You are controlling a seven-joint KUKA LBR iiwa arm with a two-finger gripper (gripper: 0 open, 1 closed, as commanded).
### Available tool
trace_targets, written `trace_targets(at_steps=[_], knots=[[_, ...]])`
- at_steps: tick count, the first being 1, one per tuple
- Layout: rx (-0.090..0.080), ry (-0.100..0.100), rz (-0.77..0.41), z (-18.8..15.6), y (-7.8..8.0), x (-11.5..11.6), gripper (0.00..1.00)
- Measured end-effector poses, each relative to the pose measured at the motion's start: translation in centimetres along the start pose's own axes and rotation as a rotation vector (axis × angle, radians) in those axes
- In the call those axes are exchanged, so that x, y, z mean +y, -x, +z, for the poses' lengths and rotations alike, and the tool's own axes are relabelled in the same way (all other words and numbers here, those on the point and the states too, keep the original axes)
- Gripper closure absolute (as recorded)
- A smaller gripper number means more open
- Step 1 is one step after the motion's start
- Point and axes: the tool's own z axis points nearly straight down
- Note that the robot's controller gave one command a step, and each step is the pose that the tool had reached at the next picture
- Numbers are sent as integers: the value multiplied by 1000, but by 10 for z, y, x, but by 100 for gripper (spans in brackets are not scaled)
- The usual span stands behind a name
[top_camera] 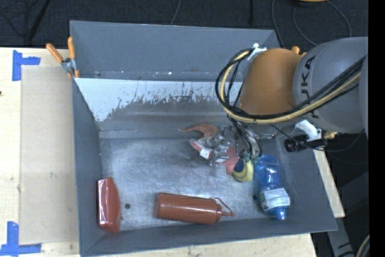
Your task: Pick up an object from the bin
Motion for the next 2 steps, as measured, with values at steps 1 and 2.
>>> trace_targets(at_steps=[1,2], knots=[[22,-7,27,-19,-1,17,100],[14,-4,29,-36,2,26,100]])
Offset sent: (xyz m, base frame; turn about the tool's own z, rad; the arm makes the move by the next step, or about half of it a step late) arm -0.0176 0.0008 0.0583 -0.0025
